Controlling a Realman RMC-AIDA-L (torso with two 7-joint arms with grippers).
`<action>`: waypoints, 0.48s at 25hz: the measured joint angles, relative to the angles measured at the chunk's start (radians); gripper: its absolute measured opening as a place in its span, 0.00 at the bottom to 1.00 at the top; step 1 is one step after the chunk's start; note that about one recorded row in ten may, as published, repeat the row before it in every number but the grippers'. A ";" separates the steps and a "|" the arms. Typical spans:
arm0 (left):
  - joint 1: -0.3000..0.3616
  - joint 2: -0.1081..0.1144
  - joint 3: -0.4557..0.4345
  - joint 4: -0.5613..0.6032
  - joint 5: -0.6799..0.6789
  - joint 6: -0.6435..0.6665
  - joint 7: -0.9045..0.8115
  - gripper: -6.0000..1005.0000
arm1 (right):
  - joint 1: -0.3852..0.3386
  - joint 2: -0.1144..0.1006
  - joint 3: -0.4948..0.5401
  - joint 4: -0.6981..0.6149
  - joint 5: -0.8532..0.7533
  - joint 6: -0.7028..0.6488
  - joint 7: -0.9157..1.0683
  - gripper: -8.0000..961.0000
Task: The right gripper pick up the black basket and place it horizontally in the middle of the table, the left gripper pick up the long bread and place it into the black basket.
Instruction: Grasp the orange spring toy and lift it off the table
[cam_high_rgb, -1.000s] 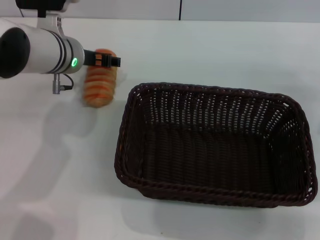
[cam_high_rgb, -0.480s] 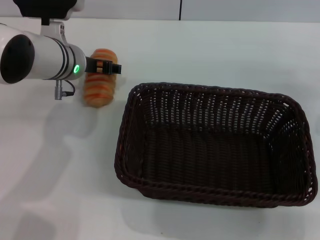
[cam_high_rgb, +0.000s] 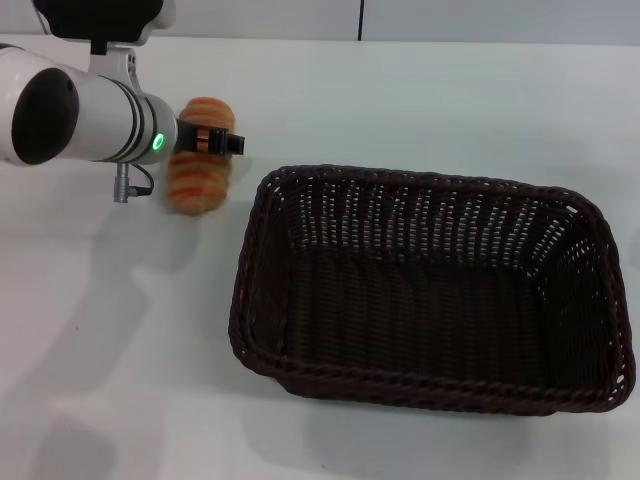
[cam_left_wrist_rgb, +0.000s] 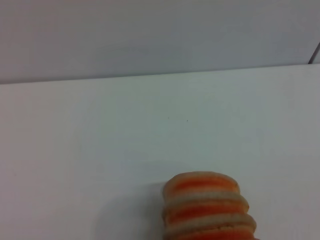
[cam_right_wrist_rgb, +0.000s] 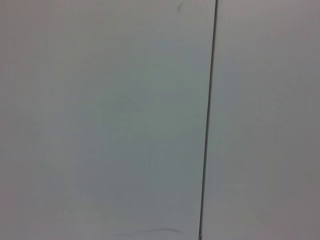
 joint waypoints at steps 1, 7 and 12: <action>-0.004 0.001 0.000 0.005 0.000 -0.002 0.000 0.83 | 0.000 0.000 0.000 0.000 0.000 0.000 0.000 0.73; -0.005 0.001 0.000 0.004 -0.002 -0.005 0.006 0.69 | -0.005 0.000 -0.001 0.009 0.000 0.000 0.000 0.73; -0.005 0.001 0.003 0.003 -0.002 -0.005 0.012 0.62 | -0.008 0.000 -0.001 0.012 0.000 0.000 0.000 0.73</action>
